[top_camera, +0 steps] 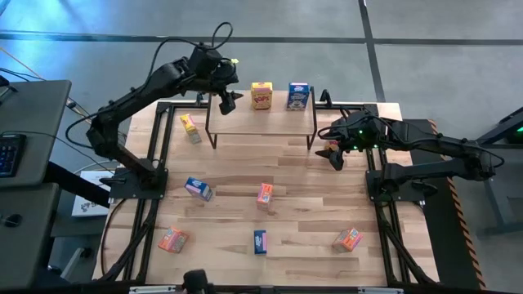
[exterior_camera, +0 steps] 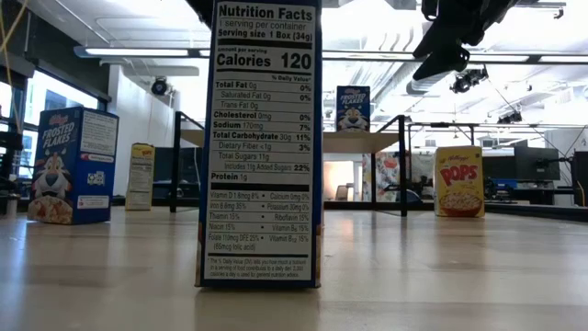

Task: Stack cereal on shelf
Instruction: Put the bottom right orange cereal box on the shelf

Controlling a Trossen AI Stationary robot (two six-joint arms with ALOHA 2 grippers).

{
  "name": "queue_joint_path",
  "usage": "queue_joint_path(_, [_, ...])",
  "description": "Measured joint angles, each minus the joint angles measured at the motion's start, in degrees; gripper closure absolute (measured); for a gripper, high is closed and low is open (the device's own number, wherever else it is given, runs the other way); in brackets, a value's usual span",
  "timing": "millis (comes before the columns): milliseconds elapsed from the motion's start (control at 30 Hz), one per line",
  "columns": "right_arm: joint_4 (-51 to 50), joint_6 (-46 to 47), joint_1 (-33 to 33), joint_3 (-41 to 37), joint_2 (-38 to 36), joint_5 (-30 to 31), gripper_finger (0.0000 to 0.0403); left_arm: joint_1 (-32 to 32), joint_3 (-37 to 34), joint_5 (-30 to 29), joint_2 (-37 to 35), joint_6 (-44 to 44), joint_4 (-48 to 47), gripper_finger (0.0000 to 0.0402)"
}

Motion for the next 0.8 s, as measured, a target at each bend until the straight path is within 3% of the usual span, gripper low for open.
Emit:
queue_joint_path(433, [0.0, 0.0, 0.0, 0.0, 0.0, 0.0, 0.0100, -10.4, 0.0, 0.0, -6.4, -5.9, -4.7, 0.0155])
queue_joint_path(800, [0.0, 0.0, 0.0, 0.0, 0.0, 0.0, 0.0100, -17.8, 0.0, -0.1, -7.4, -11.8, -7.3, 0.0155])
